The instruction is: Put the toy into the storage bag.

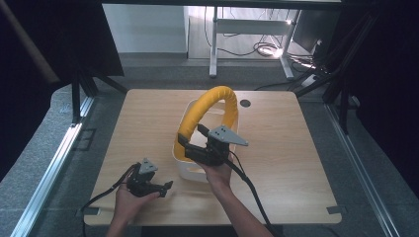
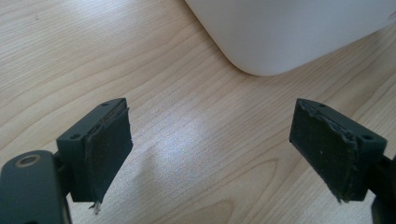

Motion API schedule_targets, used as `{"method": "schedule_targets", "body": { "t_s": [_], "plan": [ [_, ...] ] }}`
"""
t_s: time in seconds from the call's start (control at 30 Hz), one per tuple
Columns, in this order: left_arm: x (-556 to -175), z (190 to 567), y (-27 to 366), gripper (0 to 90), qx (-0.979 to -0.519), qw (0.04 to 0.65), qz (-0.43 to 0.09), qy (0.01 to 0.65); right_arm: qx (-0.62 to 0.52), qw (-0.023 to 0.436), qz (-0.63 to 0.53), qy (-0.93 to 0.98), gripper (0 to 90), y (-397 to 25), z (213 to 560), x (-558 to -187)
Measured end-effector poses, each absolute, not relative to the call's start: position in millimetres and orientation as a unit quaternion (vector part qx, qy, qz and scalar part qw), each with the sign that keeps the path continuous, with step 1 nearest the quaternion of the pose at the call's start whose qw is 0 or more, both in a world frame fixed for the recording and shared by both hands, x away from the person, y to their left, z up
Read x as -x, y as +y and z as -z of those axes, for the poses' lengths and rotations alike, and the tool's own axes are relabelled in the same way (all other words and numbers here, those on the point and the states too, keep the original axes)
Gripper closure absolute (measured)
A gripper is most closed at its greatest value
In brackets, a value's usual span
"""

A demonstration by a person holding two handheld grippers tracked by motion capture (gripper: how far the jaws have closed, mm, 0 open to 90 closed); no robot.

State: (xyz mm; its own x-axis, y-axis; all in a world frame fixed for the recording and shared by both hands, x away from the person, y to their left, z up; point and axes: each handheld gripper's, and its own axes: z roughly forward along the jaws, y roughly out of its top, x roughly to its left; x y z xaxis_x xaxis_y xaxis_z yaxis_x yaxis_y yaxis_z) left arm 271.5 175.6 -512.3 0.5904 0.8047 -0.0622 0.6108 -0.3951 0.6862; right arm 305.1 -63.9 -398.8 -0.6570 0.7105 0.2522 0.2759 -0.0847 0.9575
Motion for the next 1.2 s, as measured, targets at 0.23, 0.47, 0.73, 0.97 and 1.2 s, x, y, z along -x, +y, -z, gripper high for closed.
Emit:
{"method": "schedule_targets", "body": {
  "t_s": [0.23,0.47,0.73,0.97,1.2],
  "plan": [
    [-272,512,176,13.3,-0.824,0.342,-0.141,0.429,-0.371,0.169,-0.632,0.659,24.0,-80,401,-301],
    [-271,512,176,13.2,-0.824,0.342,-0.141,0.43,-0.37,0.173,-0.636,0.655,24.4,-107,408,-292],
    [-272,513,175,13.2,-0.822,0.341,-0.141,0.433,-0.371,0.199,-0.628,0.655,25.6,-151,412,-282],
    [-272,514,174,13.2,-0.823,0.338,-0.143,0.434,-0.385,0.227,-0.611,0.653,26.4,-193,426,-284],
    [-272,515,173,13.2,-0.823,0.335,-0.144,0.435,-0.407,0.248,-0.585,0.657,27.6,-233,449,-293]
  ]
}}
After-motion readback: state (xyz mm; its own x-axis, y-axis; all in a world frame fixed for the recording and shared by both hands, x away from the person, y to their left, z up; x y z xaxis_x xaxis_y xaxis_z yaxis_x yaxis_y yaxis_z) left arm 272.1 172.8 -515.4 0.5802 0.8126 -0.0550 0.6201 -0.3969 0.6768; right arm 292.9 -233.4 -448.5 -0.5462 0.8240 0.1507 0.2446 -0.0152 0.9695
